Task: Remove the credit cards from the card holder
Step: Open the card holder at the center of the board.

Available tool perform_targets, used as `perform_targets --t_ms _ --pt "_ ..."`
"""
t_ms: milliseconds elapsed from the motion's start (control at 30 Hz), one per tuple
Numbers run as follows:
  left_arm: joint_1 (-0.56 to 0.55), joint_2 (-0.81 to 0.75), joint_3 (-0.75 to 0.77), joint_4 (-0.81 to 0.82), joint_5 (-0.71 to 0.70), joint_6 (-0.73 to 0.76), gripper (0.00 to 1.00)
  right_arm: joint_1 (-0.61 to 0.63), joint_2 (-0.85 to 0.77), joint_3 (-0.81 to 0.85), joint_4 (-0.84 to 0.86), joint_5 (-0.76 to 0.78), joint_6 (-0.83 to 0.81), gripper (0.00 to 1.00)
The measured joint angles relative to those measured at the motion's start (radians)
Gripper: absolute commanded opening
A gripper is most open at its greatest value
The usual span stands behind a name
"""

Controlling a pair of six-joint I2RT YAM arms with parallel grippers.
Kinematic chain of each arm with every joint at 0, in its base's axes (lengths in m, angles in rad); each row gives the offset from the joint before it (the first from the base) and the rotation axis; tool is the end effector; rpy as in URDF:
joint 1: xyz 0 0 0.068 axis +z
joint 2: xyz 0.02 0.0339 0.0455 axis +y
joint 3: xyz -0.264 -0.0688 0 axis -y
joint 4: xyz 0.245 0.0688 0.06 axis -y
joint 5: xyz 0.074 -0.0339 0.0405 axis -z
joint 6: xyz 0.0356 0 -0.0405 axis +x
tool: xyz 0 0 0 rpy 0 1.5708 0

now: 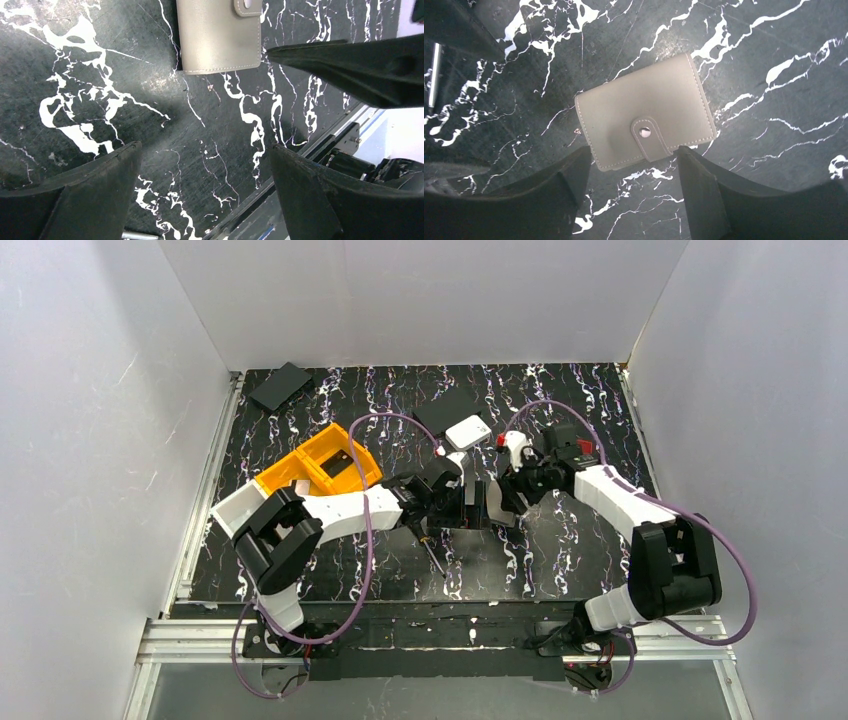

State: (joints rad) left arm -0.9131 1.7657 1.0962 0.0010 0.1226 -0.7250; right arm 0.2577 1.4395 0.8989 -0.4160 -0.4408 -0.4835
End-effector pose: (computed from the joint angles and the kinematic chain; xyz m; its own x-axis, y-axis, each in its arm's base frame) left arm 0.2327 -0.3084 0.1997 -0.8434 0.0152 -0.5371 0.3806 0.7226 -0.5771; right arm 0.2742 0.0880 0.2138 -0.4820 -0.5618 -0.6723 -0.7820 0.6220 0.0408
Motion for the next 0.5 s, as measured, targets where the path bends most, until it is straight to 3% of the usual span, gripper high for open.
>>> perform_targets --t_ms 500 --pt "0.049 0.061 0.002 0.034 0.051 -0.053 0.90 0.115 0.097 0.010 0.051 0.204 -0.037 0.46"
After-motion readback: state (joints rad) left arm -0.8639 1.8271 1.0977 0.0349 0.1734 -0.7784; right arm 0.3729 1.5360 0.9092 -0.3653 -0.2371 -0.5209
